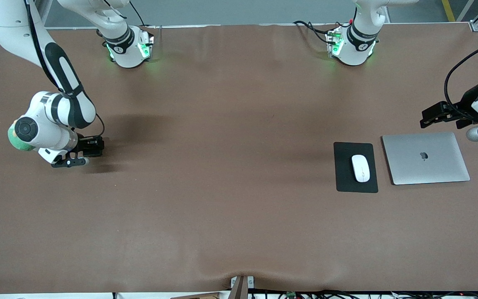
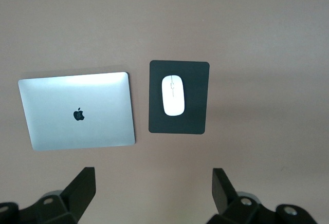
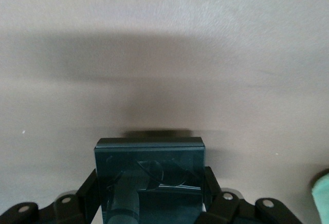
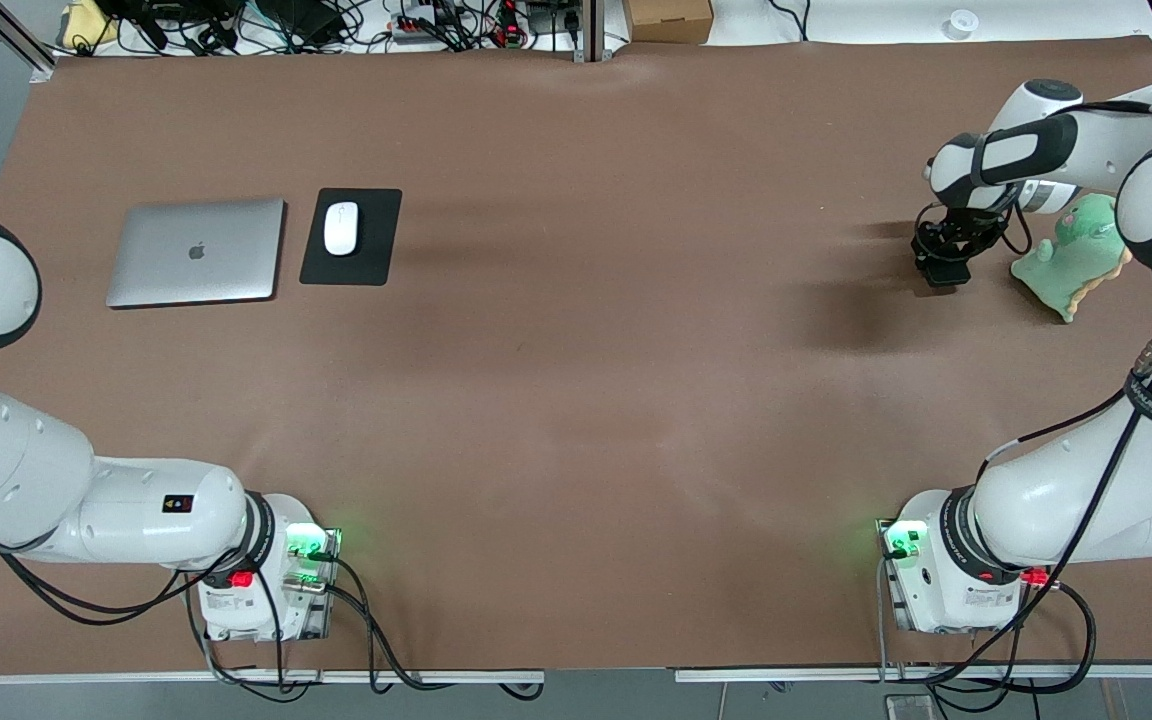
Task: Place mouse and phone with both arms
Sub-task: 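Carry the phone with the right gripper toward the green plush toy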
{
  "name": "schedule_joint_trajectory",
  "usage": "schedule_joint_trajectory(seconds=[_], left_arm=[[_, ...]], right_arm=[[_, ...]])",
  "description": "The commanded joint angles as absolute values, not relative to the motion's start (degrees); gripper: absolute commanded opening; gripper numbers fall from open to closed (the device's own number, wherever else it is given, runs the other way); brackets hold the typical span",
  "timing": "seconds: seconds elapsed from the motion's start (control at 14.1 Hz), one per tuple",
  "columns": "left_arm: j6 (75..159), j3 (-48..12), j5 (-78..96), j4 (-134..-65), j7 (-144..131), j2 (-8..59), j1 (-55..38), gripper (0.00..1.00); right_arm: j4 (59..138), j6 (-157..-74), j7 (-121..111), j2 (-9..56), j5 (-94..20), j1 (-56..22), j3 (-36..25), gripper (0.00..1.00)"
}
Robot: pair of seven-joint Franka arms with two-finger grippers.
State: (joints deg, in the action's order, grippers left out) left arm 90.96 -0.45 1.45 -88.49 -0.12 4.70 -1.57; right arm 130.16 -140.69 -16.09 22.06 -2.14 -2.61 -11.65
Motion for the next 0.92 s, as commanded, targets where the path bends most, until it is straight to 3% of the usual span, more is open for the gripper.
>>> schedule_joint_trajectory(seconds=[0.0,0.07,0.14,0.21,0.28,0.35,0.5,0.85], left_arm=[[90.62,-0.79,1.76,-87.19,0.88,5.01,-1.23,1.00],[90.62,-0.79,1.76,-87.19,0.88,5.10,-1.32,1.00],[90.62,-0.79,1.76,-87.19,0.97,5.10,-1.23,1.00],[90.62,-0.79,1.76,-87.19,0.88,5.01,-1.23,1.00],[90.62,-0.79,1.76,-87.19,0.88,5.10,-1.23,1.00],[90.62,-0.79,1.76,-87.19,0.88,5.10,-1.23,1.00],[90.62,-0.79,1.76,-87.19,0.88,5.01,-1.32,1.00],[90.62,-0.79,1.76,-87.19,0.88,5.10,-1.32,1.00]], right_arm=[[130.78,-141.85,-16.09,22.85,-1.41,-2.37,-11.25,0.00],[130.78,-141.86,-15.82,23.29,-1.49,-2.29,-11.25,0.00],[130.69,-141.86,-15.65,23.55,-1.58,-2.29,-11.25,0.09],[130.69,-141.68,-15.56,23.55,-1.67,-2.29,-11.25,0.25],[130.61,-141.42,-15.56,23.55,-1.84,-2.20,-11.25,0.67],[130.34,-141.07,-15.56,23.64,-2.11,-2.11,-11.25,1.00],[128.51,-138.80,-15.99,23.47,-2.11,-2.20,-11.25,1.00],[113.14,-117.36,-16.17,23.38,-2.29,-2.72,-11.08,1.00]])
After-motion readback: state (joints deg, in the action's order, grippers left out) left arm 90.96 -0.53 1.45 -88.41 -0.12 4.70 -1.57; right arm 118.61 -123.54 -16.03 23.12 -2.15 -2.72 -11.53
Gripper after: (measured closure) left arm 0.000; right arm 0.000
